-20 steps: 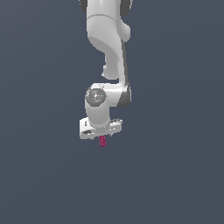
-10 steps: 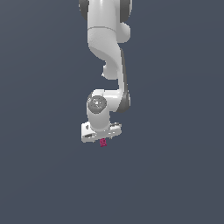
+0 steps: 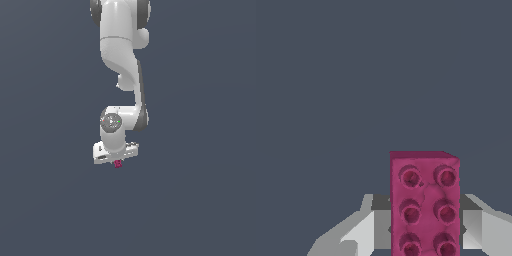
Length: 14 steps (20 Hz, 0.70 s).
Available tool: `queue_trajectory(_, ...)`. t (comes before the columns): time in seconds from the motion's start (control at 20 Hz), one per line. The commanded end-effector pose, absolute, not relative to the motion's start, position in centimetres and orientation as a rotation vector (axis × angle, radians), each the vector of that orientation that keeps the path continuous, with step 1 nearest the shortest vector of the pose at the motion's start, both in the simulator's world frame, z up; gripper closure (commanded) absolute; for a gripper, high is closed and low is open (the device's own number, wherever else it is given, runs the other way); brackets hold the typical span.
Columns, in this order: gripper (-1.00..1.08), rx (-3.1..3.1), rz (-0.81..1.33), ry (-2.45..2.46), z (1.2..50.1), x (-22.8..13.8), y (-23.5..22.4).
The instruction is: Pick up the object and move it to a goal position.
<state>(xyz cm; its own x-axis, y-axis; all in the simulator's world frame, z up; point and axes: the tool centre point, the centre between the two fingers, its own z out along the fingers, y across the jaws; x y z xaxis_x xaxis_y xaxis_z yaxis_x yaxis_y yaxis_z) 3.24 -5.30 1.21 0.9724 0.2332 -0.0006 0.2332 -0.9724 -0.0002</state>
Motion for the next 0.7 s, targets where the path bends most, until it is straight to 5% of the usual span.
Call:
queue_trajectory(0.0,1.08,-3.12,0.0,-0.369,1.2,3.3,-5.3)
queue_trajectory(0.65,1.08,-3.12,0.001,-0.369,2.2,2.9,-4.8)
